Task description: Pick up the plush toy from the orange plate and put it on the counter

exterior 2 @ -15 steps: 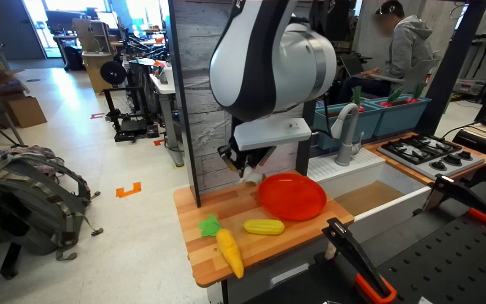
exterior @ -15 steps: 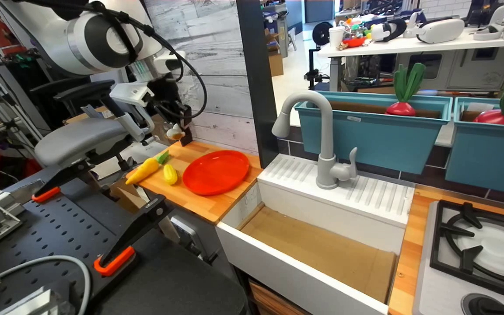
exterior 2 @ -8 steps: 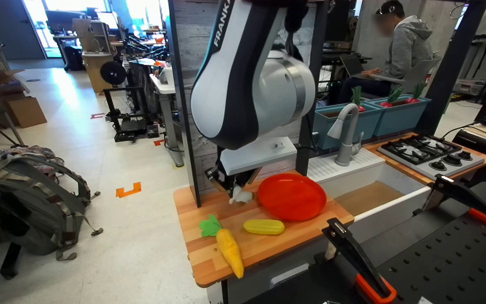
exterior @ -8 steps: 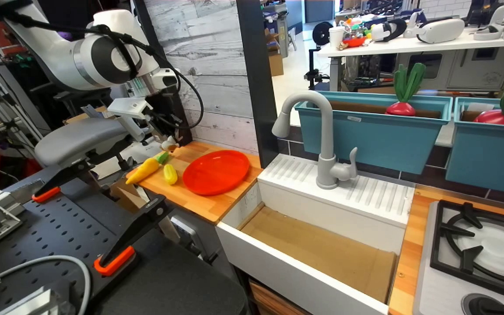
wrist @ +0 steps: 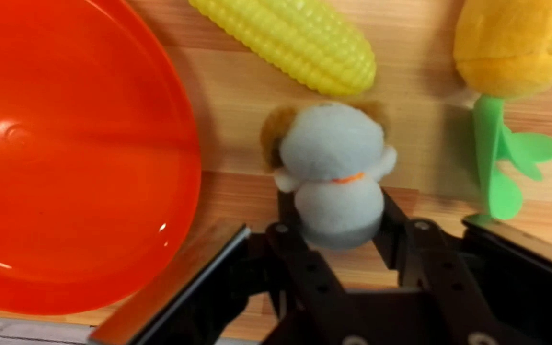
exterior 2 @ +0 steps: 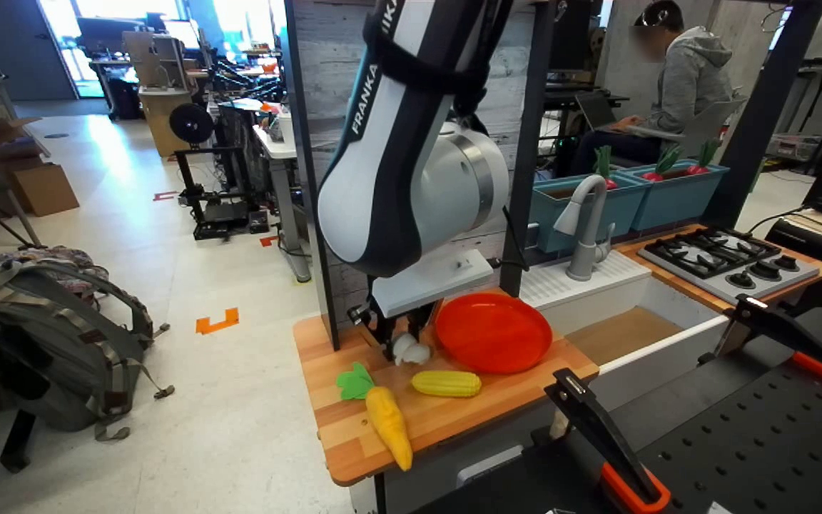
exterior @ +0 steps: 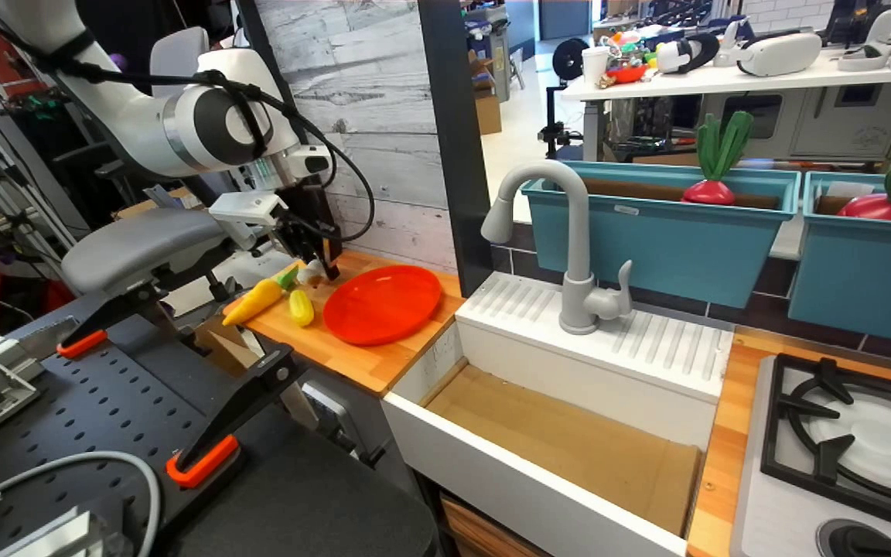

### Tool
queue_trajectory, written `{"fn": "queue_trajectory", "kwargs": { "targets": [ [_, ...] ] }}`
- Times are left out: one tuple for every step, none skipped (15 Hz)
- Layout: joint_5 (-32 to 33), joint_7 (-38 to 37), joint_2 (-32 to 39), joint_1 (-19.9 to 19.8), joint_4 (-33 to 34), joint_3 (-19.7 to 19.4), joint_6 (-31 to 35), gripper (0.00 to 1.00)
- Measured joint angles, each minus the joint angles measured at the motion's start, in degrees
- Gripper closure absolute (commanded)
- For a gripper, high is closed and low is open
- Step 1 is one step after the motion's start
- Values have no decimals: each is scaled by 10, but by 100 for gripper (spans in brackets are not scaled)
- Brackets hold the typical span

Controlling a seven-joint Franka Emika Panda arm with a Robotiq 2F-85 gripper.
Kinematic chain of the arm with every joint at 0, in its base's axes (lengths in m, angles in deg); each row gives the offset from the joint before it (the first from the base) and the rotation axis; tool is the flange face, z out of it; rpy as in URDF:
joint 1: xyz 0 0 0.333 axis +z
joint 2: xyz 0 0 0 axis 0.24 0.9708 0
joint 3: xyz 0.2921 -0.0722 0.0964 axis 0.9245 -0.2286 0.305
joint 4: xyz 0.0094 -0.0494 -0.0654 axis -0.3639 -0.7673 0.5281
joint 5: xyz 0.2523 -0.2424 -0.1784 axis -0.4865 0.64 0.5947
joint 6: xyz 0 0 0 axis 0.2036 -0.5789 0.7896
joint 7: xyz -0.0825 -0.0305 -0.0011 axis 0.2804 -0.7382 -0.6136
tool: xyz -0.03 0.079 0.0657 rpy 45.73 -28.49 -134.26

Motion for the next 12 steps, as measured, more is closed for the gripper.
{"fn": "queue_trajectory", "kwargs": {
  "targets": [
    [5, 0, 0, 0, 2, -1, -2, 18],
    [9, 0, 0, 0, 3, -2, -2, 12],
    [13, 0, -2, 0, 2, -3, -2, 3],
    [19, 0, -5, 1, 0, -5, -1, 0],
    [24, 0, -10, 1, -6, -7, 1, 0],
    [29, 0, -19, 2, -15, -10, 9, 0],
    [32, 0, -30, 2, -29, -12, 22, 0],
    [32, 3, -45, 2, -46, -14, 34, 0],
    [32, 6, -61, 1, -66, -16, 46, 0],
    [32, 8, -78, 0, -86, -16, 59, 0],
    [32, 11, -94, -2, -104, -17, 67, 0],
    [32, 12, -106, -3, -117, -17, 69, 0]
  ]
}}
